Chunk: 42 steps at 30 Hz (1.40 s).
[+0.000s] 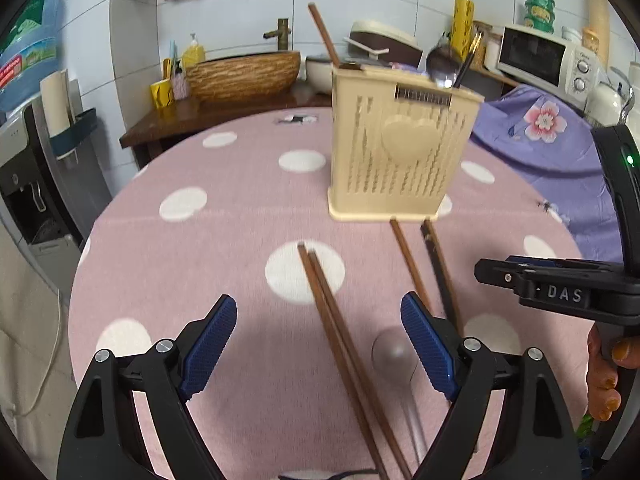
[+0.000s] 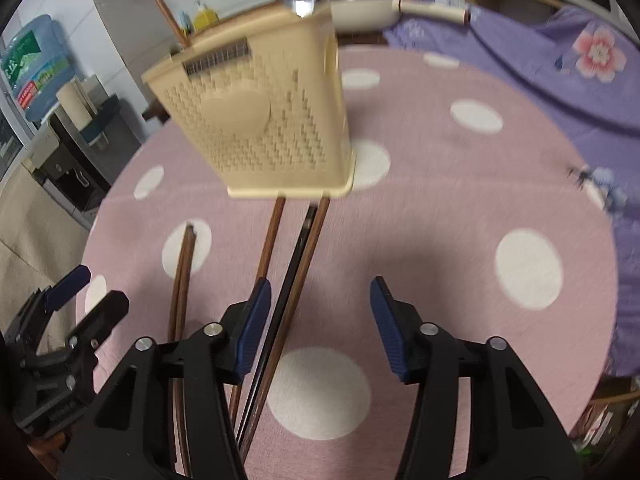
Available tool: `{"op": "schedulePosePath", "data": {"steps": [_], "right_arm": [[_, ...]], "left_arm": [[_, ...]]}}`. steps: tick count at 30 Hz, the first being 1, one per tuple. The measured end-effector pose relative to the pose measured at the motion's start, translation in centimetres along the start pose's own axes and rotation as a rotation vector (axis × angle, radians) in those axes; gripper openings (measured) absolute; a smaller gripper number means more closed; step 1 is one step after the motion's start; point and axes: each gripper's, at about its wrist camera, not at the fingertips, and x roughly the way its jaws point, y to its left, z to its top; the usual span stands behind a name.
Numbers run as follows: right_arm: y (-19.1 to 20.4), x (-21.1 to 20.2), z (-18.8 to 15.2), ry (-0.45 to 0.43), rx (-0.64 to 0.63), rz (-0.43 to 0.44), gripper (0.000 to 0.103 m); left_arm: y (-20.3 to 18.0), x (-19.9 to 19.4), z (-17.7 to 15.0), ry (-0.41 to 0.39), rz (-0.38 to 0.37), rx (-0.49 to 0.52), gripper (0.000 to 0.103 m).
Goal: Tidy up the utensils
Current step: 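Move both tools back down toward the remaining chopsticks on the table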
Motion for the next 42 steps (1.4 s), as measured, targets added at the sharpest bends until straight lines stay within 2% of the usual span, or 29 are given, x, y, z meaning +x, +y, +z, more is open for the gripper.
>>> {"op": "schedulePosePath", "data": {"steps": [6, 10, 13, 20, 23, 31, 36, 42], "right_arm": [[1.2, 2.4, -1.3, 0.041, -0.011, -0.046, 0.045], [1.7, 2.6, -1.1, 0.036, -0.010, -0.101, 0.043], [1.6, 2.8, -0.4, 0.044, -0.001, -0.104, 0.043], [2.6, 3.9, 0.9, 0.052, -0.041, -0.180, 0.041], [2.4, 4.6, 2.1, 0.056, -0.023, -0.214, 0.030], [2.0, 5.2, 3.7, 0.078, 0.026, -0.230, 0.019], [1.8, 5.2, 3.7, 0.080, 0.033, -0.226, 0.013], [1.3, 5.2, 4.1, 0.099, 0.068, -0.200, 0.013]], "left_arm": [[0.8, 0.4, -1.4, 0.031, -0.001, -0.041, 0.079], [1.3, 0.3, -1.5, 0.028, 0.004, -0.065, 0.079], [1.5, 0.3, -1.6, 0.029, 0.000, -0.077, 0.078], [0.0, 0.4, -2.2, 0.044, -0.036, -0.053, 0.068], [-0.8, 0.1, -2.3, 0.042, -0.055, -0.033, 0.066], [-3.9, 0.1, -2.3, 0.040, -0.090, 0.051, 0.065], [-5.4, 1.3, -2.2, 0.077, -0.082, 0.087, 0.060], [-5.6, 2.5, -2.1, 0.116, -0.060, 0.075, 0.057]]}}
